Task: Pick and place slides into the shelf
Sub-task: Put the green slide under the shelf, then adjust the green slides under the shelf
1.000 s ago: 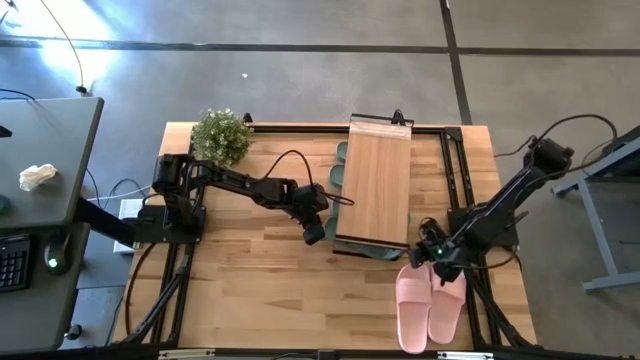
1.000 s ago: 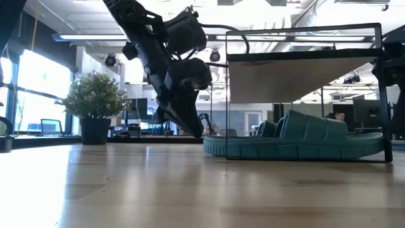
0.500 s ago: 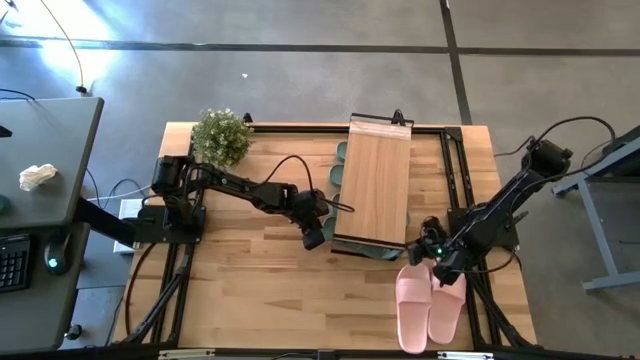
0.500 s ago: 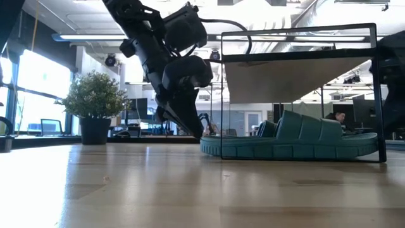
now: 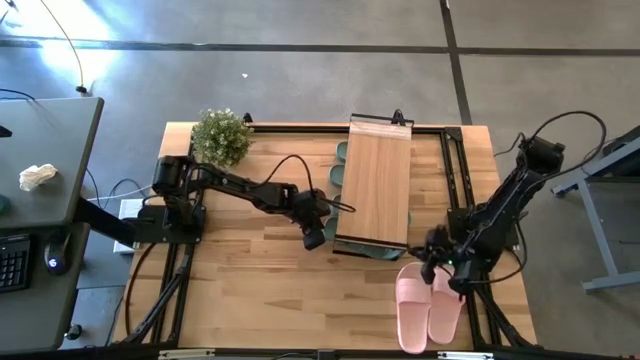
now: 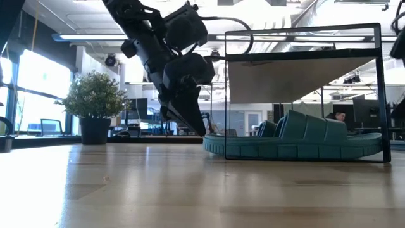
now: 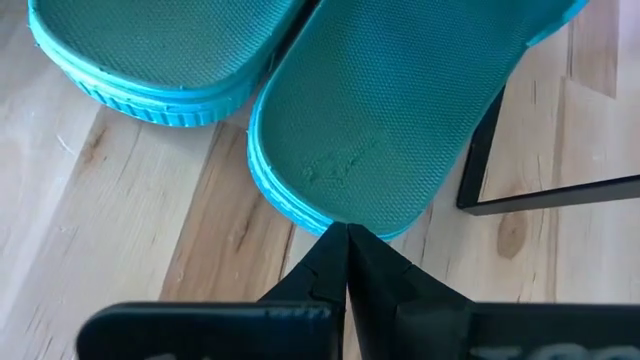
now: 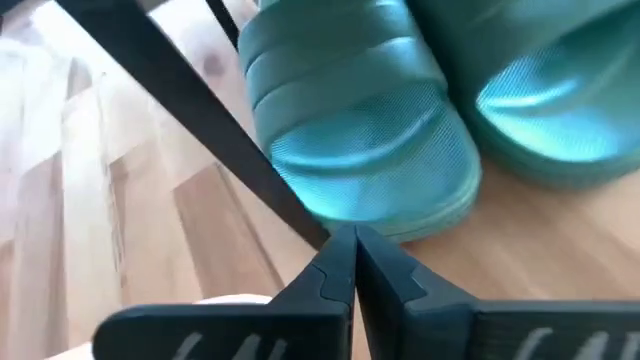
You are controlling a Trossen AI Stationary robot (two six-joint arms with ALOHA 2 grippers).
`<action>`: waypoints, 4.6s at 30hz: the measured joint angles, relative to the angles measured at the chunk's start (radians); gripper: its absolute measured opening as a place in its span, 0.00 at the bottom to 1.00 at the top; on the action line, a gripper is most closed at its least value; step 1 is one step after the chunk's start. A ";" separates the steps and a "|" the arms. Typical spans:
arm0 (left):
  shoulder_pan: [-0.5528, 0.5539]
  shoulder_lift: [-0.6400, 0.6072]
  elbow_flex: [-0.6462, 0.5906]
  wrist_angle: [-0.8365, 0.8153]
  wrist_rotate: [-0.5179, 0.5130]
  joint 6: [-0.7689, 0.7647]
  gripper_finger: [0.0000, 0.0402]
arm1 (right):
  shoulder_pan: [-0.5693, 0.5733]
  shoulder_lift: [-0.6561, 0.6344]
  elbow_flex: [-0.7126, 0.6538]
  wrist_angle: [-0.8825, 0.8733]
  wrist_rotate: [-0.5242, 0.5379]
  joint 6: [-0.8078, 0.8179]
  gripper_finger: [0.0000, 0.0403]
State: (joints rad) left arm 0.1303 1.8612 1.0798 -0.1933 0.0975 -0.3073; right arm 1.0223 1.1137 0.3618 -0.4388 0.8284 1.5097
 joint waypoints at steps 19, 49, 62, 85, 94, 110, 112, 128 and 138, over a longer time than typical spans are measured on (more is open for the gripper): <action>0.000 0.024 0.000 0.013 0.017 -0.003 0.00 | -0.005 0.152 0.000 0.111 -0.044 -0.269 0.00; -0.001 0.024 0.000 0.017 0.055 -0.006 0.00 | -0.100 0.251 0.068 -0.180 -0.045 -0.153 0.00; 0.000 0.024 0.000 0.024 0.058 -0.003 0.00 | -0.062 0.249 0.148 -0.348 -0.140 -0.114 0.00; 0.000 0.024 0.000 0.093 0.079 0.011 0.00 | -0.071 -0.013 0.454 -1.003 -0.180 0.470 0.00; 0.000 0.024 0.000 0.090 0.073 0.012 0.00 | -0.239 -0.195 0.441 -0.770 -0.200 0.323 0.00; 0.001 0.024 0.000 0.081 0.044 0.015 0.00 | -0.531 -0.171 0.441 -0.647 -0.353 0.014 0.00; 0.000 0.024 0.000 0.081 0.044 0.015 0.00 | -0.549 -0.171 0.441 -0.628 -0.358 -0.021 0.00; 0.000 0.024 0.000 0.081 0.043 0.015 0.00 | -0.599 -0.163 0.441 -0.609 -0.390 -0.105 0.00; 0.001 -0.008 0.000 -0.018 0.002 0.015 0.00 | -0.599 -0.163 0.441 -0.627 -0.383 -0.098 0.00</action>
State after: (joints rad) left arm 0.1314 1.8532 1.0798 -0.2116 0.0999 -0.2918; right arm 0.4229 0.9508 0.8024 -1.0653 0.4458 1.4117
